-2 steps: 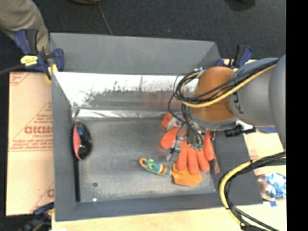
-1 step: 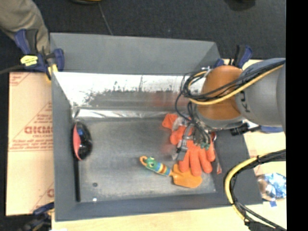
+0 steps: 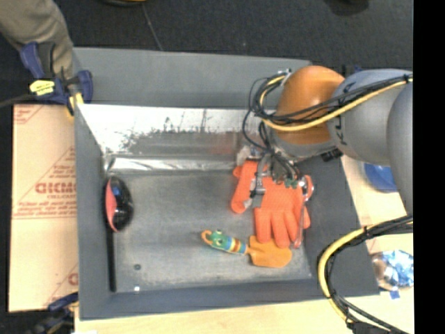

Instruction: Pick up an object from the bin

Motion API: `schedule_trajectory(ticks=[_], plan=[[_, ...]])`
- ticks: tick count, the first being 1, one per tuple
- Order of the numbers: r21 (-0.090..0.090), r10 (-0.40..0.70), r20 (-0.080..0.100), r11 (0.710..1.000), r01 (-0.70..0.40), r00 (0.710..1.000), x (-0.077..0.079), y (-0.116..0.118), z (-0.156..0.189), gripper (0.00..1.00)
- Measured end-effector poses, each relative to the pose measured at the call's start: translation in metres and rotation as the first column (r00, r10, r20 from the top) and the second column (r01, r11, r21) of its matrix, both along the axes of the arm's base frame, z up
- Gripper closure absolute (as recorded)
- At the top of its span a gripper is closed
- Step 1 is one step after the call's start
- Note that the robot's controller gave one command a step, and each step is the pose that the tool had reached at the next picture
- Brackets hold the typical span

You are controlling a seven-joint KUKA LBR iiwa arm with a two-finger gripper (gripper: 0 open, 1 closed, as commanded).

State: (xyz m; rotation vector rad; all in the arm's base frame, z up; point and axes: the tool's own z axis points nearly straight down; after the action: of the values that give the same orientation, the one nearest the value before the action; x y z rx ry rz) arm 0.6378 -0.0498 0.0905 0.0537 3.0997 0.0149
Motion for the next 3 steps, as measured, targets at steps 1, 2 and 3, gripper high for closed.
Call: schedule_trajectory(ticks=[1,2,3], plan=[[0.0,0.01,-0.001,1.0,-0.01,1.0,-0.047,-0.016,-0.016,1.0],[0.0,0.01,-0.001,1.0,-0.01,1.0,-0.047,-0.016,-0.016,1.0],[0.001,0.007,-0.006,1.0,-0.007,1.0,-0.047,-0.017,0.047,1.0]])
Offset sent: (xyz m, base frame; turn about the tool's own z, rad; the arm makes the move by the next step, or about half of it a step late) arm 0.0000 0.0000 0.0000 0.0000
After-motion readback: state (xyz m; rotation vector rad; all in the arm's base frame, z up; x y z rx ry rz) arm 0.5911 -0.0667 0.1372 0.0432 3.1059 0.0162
